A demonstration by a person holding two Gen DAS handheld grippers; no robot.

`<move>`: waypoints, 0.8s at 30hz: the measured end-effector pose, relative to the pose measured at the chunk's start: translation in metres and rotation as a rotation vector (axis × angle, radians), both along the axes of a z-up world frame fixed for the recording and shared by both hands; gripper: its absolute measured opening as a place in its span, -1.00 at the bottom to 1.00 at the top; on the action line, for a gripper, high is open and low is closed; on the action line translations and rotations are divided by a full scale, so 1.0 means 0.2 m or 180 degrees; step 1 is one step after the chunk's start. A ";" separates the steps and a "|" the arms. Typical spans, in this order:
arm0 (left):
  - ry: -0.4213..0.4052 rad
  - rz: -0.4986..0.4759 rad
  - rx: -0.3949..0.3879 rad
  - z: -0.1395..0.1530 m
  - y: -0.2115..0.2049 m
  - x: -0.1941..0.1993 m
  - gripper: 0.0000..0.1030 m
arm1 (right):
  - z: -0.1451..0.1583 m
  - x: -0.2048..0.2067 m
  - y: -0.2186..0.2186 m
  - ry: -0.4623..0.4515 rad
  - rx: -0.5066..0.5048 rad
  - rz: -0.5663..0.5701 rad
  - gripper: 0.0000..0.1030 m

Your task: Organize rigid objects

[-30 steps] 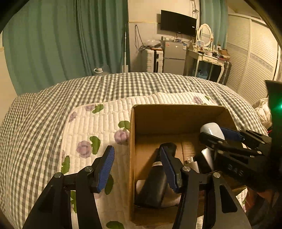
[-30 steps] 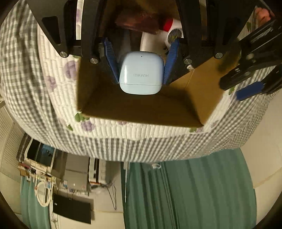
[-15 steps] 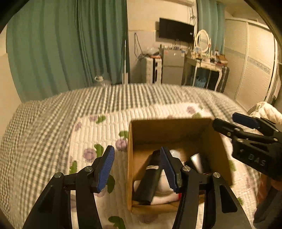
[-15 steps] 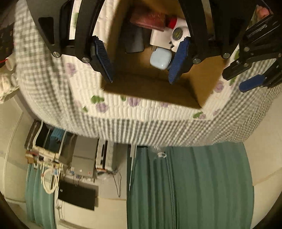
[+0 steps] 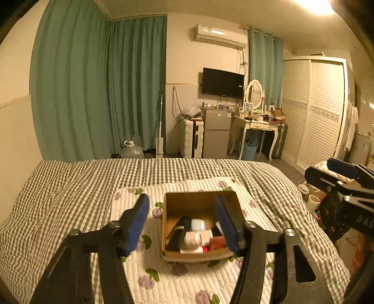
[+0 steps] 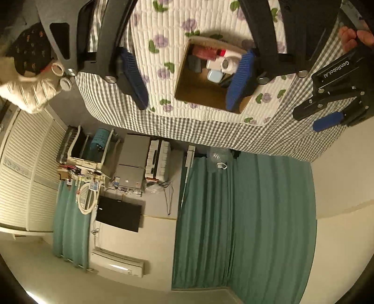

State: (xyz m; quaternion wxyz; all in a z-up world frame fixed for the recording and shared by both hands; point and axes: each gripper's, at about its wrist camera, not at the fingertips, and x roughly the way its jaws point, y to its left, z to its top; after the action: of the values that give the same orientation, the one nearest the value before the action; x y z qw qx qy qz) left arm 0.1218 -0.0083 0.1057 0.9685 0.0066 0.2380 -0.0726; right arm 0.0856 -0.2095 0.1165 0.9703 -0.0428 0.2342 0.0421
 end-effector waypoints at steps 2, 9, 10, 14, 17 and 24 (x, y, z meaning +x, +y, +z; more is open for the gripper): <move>-0.0098 0.0068 0.0093 -0.05 -0.01 -0.05 0.80 | -0.05 -0.06 -0.02 -0.0019 0.0105 -0.0047 0.75; -0.0122 0.0088 0.0323 -0.31 -0.03 -0.09 1.00 | -0.40 -0.11 -0.14 -0.0060 0.0352 -0.0216 1.00; -0.0119 0.0116 0.0337 -0.34 -0.02 -0.08 1.00 | -0.43 -0.10 -0.15 -0.0069 0.0370 -0.0202 1.00; -0.0061 0.0181 0.0206 -0.44 0.02 -0.07 1.00 | -0.60 -0.07 -0.17 -0.0041 0.0288 -0.0266 1.00; 0.0018 0.0173 0.0119 -0.50 0.06 -0.05 1.00 | -0.66 -0.04 -0.17 0.0045 0.0320 -0.0289 1.00; 0.0048 0.0131 0.0213 -0.58 0.05 -0.05 1.00 | -0.72 -0.03 -0.09 0.0063 0.0172 -0.0184 1.00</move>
State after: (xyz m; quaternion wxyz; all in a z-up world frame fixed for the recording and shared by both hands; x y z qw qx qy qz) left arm 0.1110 0.0015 -0.0104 0.9673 0.0336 0.2476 -0.0447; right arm 0.0798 -0.2274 -0.0275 0.9696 -0.0094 0.2437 0.0208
